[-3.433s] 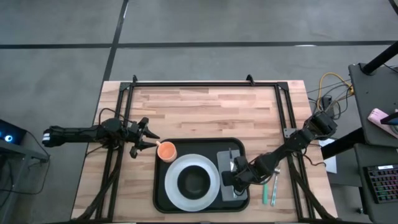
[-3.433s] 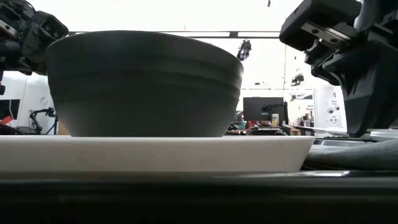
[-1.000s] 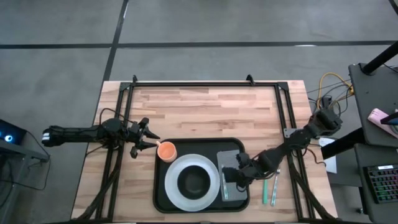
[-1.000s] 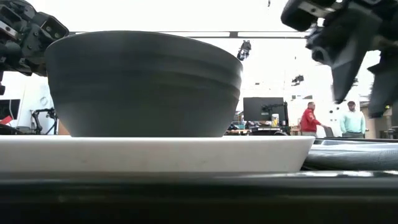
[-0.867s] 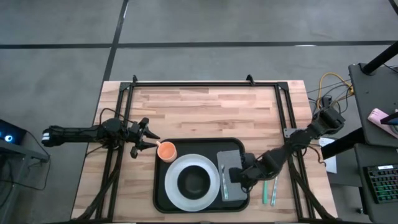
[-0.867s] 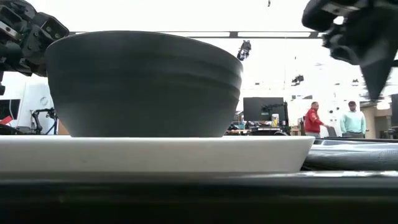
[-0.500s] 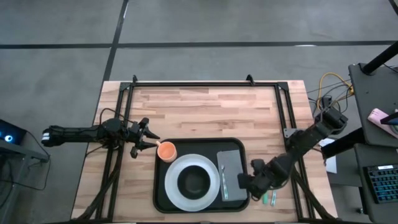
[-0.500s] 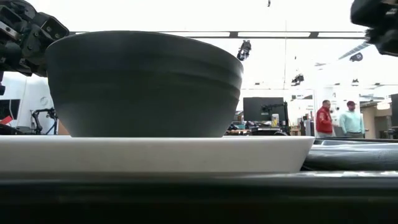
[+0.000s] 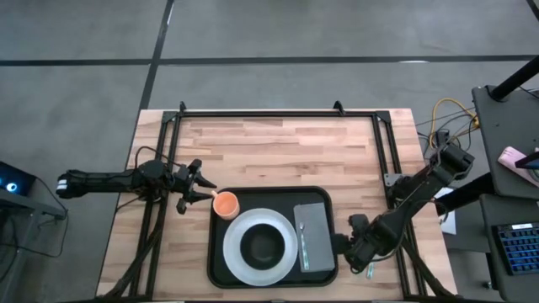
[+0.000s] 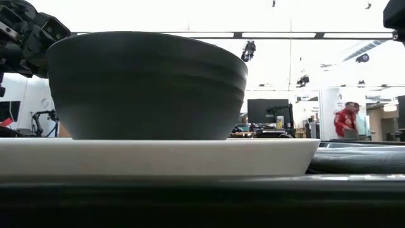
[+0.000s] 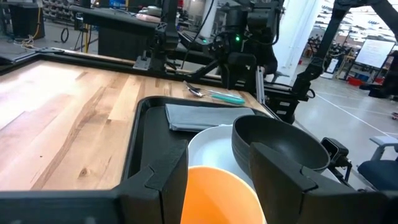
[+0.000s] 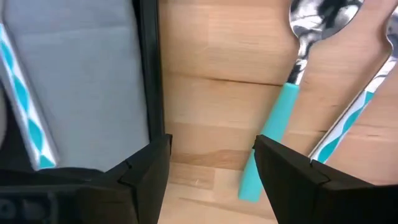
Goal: Set up tray
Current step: Put the green spoon to the right of the green knife on the gray napkin on the black tray
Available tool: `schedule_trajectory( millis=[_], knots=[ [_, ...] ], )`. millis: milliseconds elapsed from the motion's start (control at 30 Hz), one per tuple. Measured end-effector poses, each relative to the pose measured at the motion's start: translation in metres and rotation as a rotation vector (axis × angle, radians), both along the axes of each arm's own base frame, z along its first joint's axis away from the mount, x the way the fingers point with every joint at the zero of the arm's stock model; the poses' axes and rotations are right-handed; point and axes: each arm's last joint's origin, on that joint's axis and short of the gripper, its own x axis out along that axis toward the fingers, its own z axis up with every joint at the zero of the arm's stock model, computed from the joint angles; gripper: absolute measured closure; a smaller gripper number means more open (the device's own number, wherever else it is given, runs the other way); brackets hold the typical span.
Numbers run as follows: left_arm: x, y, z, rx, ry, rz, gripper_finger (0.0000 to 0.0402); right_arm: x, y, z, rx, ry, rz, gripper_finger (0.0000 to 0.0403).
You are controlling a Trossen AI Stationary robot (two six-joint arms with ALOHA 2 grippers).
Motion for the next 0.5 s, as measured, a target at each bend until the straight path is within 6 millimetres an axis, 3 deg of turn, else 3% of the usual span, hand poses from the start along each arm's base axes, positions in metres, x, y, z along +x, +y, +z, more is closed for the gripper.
schedule_trajectory(
  millis=[500],
  knots=[
    [0.000,0.000,0.000,0.000,0.000,-0.001,0.0251,-0.034,-0.031,-0.008,0.055,-0.044,0.003,0.0159]
  ],
)
